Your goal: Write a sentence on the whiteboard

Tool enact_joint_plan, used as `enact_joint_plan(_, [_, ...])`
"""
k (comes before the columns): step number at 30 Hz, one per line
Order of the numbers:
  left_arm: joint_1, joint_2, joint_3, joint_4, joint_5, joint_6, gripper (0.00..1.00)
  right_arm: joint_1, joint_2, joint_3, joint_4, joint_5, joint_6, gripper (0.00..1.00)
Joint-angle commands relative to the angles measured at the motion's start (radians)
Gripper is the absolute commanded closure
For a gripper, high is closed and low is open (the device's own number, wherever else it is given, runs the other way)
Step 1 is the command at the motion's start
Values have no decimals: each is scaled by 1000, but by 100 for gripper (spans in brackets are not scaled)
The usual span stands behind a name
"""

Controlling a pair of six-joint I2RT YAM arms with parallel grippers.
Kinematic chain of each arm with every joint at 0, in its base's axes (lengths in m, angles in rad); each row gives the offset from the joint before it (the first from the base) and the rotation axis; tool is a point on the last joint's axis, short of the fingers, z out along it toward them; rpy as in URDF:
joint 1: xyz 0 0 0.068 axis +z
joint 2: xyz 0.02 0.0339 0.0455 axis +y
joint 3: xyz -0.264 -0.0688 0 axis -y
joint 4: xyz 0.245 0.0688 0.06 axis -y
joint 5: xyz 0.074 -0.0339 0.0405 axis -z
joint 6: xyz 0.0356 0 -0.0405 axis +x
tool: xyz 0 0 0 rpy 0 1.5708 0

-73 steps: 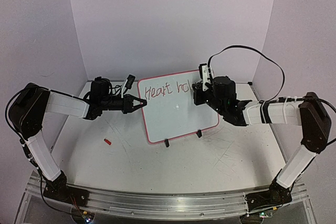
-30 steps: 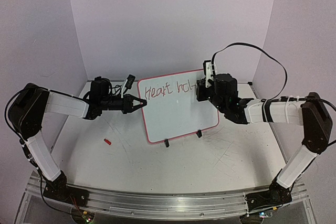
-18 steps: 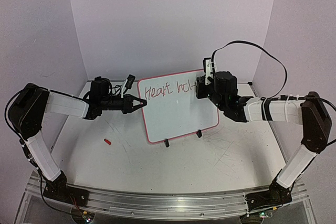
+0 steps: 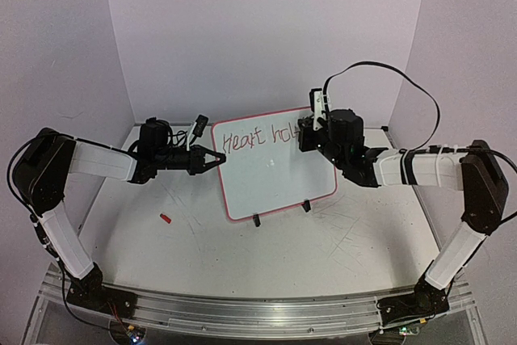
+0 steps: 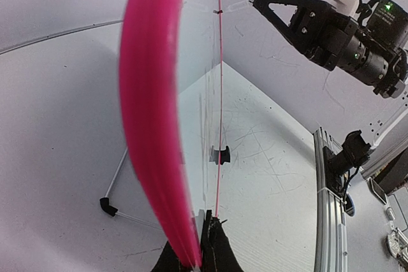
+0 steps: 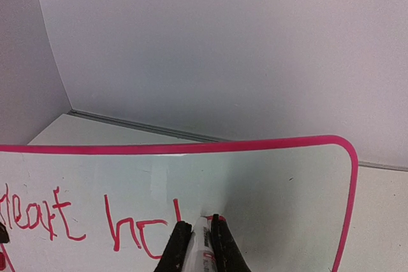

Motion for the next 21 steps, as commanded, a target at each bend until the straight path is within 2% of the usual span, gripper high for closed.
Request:
enact_joint_plan(1, [11, -11, 20, -28, -143, 135, 100, -2, -18, -31, -25, -13, 31, 100])
enact_joint_plan(10, [10, -15, 20, -30, -148, 135, 100, -3, -41, -82, -33, 14, 41, 100])
enact_joint_plan(16, [11, -11, 20, -30, -146, 135, 100, -3, -71, -84, -7, 91, 3, 100])
enact_joint_plan(21, [11, -6, 21, -31, -145, 134, 100, -3, -130, -87, 41, 38, -12, 100])
